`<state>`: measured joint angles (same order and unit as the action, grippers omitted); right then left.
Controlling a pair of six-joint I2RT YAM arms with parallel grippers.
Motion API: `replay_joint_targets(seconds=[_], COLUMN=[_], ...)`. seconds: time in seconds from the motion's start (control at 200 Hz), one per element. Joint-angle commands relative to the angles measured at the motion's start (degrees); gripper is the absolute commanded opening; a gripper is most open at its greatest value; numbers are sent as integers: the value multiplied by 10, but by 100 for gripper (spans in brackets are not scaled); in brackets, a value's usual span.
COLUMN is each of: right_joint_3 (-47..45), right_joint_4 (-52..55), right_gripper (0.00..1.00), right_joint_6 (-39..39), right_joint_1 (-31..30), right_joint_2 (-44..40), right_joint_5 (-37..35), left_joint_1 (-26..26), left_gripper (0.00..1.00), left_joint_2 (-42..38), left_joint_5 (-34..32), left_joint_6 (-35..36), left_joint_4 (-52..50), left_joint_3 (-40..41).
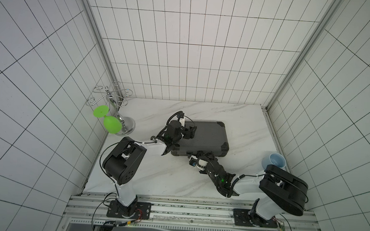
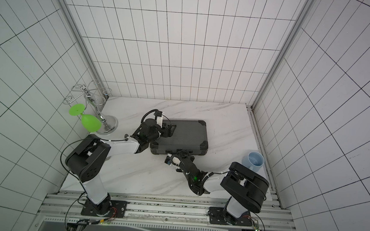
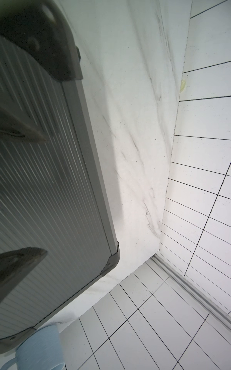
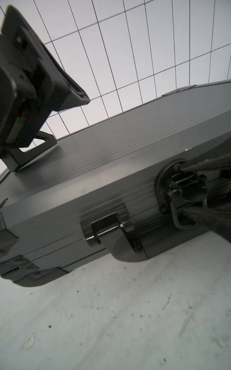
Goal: Close the poker set cases
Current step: Adjust the poker set case at the center of the board.
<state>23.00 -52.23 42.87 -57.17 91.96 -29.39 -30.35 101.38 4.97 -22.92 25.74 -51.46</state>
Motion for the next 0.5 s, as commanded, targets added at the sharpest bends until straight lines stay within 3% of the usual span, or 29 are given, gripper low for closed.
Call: replay_joint_targets(seconds=[0.0,0.145,0.335,0.495], right_joint_3=[-16,-30,-34,-47], right_joint_4=[-176,-236,-30,92], right_gripper=[33,44,45,46], right_joint_6=[40,55,-64,-94], right_joint_1=[10,7,17,35], right_joint_2=[34,52,-83,-156], right_joint_5=[-97,-117,-15,61], left_joint_1=[6,7,7,6], left_gripper=[81,82,81,82], left_joint_2=[25,21,16,5], left_joint_5=[-2,-2,-3,8], left_joint_6=[-26,-25,-23,-12], left_joint_4=[-118,-118,-119,-119], left_joint_3=[38,40,41,40])
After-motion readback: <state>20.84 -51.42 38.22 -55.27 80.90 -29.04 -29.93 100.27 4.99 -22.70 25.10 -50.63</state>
